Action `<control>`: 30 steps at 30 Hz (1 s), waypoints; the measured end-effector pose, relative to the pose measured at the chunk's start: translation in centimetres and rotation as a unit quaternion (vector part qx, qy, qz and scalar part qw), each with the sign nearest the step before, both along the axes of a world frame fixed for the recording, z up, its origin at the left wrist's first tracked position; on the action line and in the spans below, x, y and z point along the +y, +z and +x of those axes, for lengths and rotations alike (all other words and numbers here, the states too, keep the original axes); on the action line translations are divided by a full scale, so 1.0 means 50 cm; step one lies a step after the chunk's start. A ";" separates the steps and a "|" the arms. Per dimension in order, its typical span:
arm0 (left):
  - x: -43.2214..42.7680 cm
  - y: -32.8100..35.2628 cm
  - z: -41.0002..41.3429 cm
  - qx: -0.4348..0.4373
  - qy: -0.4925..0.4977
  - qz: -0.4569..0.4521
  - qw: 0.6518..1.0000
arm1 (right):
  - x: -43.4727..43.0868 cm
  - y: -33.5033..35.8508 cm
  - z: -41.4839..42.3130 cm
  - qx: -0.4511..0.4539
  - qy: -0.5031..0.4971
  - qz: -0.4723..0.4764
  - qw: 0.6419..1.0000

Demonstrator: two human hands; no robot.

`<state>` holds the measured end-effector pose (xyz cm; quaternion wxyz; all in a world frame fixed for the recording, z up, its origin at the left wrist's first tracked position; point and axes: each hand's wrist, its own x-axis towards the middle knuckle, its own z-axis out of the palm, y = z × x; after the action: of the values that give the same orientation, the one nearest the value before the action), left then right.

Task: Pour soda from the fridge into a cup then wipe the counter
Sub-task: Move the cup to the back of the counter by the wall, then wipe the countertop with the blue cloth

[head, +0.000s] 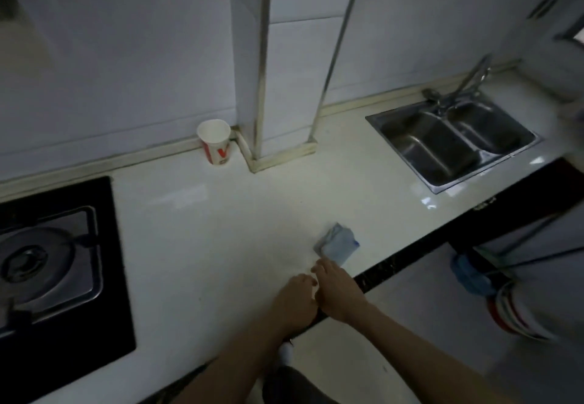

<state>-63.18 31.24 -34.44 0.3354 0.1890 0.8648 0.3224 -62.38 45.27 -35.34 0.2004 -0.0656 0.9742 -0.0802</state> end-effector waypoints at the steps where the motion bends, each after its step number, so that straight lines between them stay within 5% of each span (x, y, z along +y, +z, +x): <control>1: 0.018 -0.005 0.019 -0.014 -0.014 0.004 1.000 | 0.013 0.001 0.017 -0.011 -0.019 0.008 1.000; 5: 0.073 -0.025 0.052 -0.018 -0.017 -0.032 0.999 | 0.076 0.006 0.025 0.014 -0.036 0.022 0.999; 19: 0.318 -0.095 0.086 0.120 0.082 -0.247 0.958 | 0.294 -0.128 -0.083 0.085 0.229 0.005 0.970; 30: 0.534 -0.089 0.031 0.126 0.049 -0.246 0.960 | 0.607 -0.113 -0.129 0.067 0.113 0.038 0.991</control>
<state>-61.62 57.92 -38.89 0.2442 0.0973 0.9607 0.0890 -68.82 75.60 -41.01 0.1447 -0.1724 0.9742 -0.0156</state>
